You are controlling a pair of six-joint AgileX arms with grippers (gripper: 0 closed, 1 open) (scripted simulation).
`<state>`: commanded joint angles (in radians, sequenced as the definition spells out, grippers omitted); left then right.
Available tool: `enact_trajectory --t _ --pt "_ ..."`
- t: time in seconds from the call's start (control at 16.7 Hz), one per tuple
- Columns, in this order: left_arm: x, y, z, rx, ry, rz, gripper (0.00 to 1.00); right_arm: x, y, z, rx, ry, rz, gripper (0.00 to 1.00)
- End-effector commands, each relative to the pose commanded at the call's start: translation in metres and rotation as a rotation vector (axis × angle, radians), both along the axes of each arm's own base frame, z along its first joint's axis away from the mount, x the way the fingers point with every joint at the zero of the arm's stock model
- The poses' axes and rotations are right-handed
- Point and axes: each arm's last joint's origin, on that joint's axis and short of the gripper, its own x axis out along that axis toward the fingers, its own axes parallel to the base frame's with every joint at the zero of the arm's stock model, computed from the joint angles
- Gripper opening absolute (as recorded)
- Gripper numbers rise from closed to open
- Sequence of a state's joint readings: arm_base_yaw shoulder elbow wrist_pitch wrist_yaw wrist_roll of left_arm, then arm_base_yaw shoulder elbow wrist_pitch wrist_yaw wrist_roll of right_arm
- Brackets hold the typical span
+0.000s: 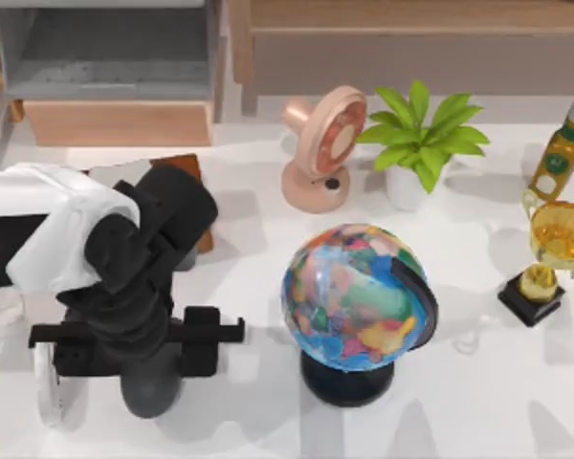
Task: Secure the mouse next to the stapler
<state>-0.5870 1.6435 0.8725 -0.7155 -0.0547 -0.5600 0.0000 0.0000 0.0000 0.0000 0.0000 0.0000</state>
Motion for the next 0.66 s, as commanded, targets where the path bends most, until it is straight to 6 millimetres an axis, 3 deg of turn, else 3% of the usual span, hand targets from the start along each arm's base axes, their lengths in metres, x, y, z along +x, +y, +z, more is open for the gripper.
enact_trajectory --t 0.3,0.66 --pt "0.0 0.0 0.0 0.0 0.0 0.0 0.98 0.0 0.0 0.0 0.0 0.0 0.0 1.0" --pt "0.0 0.0 0.0 0.0 0.0 0.0 1.0 0.0 0.0 0.0 0.0 0.0 0.0 1.0"
